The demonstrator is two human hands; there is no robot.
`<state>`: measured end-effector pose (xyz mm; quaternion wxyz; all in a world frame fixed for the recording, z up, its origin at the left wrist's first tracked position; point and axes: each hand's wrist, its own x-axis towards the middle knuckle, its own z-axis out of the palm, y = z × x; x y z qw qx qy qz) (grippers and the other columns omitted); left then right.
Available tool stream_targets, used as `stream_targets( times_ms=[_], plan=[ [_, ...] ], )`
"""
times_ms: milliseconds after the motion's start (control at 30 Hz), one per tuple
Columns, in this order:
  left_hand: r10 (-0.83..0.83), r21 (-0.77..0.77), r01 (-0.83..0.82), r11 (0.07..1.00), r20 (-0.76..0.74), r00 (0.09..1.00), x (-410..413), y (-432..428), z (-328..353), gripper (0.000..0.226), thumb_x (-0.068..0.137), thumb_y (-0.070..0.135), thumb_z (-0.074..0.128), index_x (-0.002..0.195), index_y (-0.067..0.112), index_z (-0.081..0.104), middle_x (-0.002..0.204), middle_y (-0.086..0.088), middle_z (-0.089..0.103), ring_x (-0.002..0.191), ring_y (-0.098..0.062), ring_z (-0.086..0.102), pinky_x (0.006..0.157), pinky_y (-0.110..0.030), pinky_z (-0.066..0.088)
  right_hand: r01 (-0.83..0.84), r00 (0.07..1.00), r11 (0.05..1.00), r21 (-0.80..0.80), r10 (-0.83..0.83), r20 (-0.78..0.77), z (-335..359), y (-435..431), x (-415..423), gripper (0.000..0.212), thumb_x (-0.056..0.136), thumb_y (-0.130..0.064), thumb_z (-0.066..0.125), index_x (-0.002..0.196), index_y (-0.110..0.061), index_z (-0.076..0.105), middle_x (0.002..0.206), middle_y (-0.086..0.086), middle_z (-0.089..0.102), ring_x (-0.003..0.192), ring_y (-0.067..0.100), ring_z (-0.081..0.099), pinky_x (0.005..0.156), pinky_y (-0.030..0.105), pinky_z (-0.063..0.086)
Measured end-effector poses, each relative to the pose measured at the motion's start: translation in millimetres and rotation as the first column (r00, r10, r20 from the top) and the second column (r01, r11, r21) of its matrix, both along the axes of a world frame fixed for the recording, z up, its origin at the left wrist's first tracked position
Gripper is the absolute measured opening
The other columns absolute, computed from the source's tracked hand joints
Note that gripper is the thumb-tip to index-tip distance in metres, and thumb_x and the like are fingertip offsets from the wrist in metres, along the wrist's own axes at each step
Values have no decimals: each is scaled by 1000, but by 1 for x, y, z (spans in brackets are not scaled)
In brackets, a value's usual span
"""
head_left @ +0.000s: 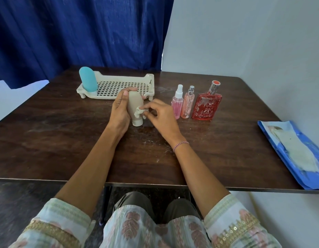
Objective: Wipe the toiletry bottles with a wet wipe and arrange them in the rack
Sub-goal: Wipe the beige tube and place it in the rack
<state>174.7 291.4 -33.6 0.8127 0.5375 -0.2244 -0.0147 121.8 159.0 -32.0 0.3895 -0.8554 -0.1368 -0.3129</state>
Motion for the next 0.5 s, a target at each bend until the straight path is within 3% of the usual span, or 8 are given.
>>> stream_targets(
  times_ms=[100,233,400,500],
  plan=[
    [-32,62,29,998,41,999,1,-1,-1,27,101,27,33,102,19,59,103,-3,60,92,-16,58,84,-36,49,62,988,991,117,-78,131,6,2,0,18,80,2,67,96,-4,71,96,6,65,88,8,60,79,19,53],
    [-49,85,45,995,49,998,3,-3,-1,28,103,24,33,101,18,60,101,2,62,95,-14,57,87,-36,47,87,981,987,136,-109,163,4,2,0,17,78,4,68,93,-5,70,96,6,65,89,6,59,80,16,52],
    [92,50,-90,995,-26,995,3,0,4,27,103,19,34,97,17,61,99,9,63,88,-2,60,84,-26,50,47,998,996,73,-50,42,-4,4,2,17,76,2,71,91,-6,72,96,4,65,89,11,62,80,27,55],
    [156,68,-153,986,-39,987,6,1,2,27,103,21,36,94,23,62,100,12,63,92,-1,58,91,-31,48,12,999,999,42,-10,-50,-6,3,3,19,75,2,73,90,-8,73,92,3,65,82,12,63,77,28,55]
  ],
)
